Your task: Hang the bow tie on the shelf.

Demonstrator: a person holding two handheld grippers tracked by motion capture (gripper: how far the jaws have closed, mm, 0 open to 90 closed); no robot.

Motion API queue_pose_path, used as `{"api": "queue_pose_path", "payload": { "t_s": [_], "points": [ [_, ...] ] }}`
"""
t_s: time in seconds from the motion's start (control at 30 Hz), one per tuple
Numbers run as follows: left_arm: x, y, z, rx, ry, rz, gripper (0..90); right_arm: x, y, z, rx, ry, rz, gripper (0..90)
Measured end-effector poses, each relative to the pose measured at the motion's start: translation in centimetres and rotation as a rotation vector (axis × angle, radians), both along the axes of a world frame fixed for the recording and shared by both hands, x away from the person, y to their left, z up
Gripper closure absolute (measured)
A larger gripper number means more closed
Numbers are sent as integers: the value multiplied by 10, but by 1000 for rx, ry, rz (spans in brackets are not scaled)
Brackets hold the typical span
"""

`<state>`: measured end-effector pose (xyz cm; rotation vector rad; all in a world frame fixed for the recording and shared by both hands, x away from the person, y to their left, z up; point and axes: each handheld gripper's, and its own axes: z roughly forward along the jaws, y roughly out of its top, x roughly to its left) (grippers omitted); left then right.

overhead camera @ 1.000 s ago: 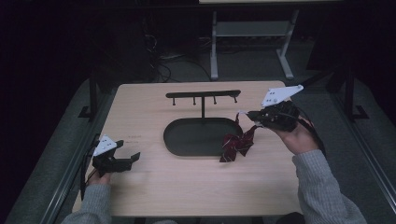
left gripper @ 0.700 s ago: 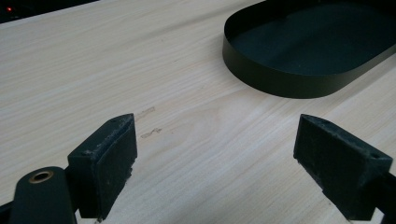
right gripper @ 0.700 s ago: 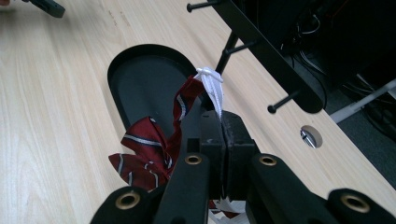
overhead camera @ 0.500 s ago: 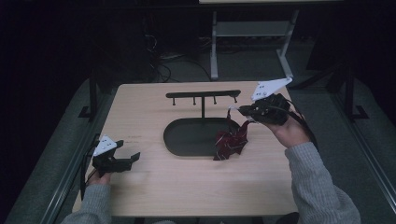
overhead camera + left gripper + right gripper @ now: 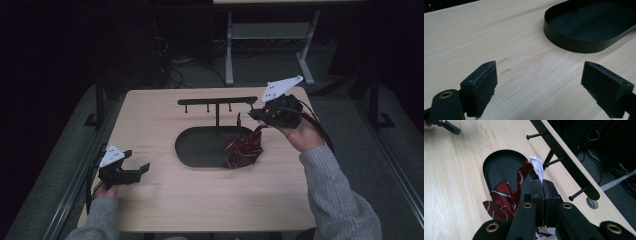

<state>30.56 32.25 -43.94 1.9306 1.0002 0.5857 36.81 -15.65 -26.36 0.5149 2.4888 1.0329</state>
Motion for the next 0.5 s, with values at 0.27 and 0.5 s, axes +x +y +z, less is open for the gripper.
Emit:
{"api": "queue_pose_path", "payload": {
  "t_s": [0.27,0.5],
  "points": [
    [0,0,0,-1,-1,2,130,6,4,5,-2,-4,6,880],
    [0,0,0,-3,-3,2,130,11,9,9,-5,-4,9,880]
  ]
}}
